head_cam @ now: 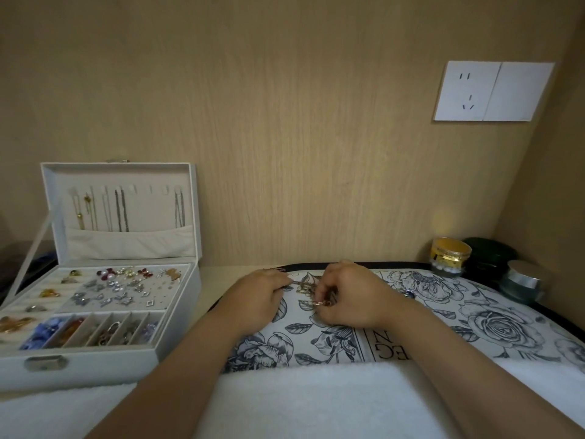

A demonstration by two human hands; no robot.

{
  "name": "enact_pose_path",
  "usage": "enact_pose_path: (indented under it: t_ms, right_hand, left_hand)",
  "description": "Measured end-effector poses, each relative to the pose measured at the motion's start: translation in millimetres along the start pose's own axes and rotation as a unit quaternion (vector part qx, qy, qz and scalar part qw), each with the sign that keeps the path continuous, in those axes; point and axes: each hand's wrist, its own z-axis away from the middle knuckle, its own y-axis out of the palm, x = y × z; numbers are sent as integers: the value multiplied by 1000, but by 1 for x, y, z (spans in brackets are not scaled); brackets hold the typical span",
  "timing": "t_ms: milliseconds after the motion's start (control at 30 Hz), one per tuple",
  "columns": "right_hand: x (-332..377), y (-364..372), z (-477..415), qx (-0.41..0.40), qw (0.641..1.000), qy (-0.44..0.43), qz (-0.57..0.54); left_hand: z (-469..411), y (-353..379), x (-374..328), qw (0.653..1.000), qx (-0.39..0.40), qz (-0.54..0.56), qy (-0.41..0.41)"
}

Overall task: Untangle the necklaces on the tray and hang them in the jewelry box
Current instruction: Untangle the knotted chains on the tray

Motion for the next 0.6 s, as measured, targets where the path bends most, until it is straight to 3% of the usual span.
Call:
enact_pose_path:
  t_ms: [133,333,467,600]
  right_hand:
    - [0,-17,6,109,988,57,-95]
    - [0,-31,8,215,964,89,-125]
    - [-5,-22,4,135,958,119,-225]
    - [-22,-14,0,39,982,91,-162]
  left_hand:
    - [3,-3,-6,998,-25,-53,-4]
    - [1,1,-4,997,-57,-48,-6]
    - [0,0,-9,994,-99,-31,35]
    - [2,-4,-27,988,-88,45,117]
